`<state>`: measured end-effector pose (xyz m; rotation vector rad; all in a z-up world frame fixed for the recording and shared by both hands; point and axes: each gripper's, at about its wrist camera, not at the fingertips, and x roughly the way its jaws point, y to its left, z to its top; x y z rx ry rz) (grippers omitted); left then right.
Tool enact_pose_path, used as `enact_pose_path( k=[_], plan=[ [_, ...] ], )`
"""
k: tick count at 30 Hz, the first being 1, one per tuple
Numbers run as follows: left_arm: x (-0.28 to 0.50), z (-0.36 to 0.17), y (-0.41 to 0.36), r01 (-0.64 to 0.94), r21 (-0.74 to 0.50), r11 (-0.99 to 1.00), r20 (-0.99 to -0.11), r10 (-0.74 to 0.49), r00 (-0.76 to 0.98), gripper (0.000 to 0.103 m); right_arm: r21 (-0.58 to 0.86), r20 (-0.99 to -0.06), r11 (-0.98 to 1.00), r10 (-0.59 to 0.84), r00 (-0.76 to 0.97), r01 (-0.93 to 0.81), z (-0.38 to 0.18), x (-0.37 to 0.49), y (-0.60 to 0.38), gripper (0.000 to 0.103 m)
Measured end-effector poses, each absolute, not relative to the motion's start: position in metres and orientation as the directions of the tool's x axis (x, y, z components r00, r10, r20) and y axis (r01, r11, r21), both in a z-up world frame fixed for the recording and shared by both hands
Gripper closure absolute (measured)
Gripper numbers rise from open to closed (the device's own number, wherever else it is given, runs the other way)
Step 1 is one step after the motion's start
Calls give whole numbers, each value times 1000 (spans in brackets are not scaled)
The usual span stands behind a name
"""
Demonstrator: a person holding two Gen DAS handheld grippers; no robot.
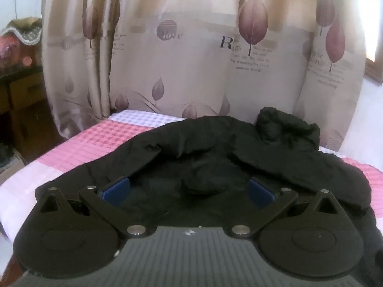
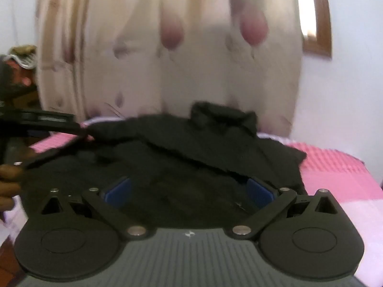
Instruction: Fold large clothes
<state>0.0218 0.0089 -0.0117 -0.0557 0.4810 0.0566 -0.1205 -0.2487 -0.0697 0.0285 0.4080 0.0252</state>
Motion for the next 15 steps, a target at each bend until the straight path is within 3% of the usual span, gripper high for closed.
enact_pose_path(
  k=[15],
  plan=[
    [31,-35,24,-83,-102,991,-504,21,863,0,-13,-522,982,-167,837,187,-78,-70,-252,0]
  ],
)
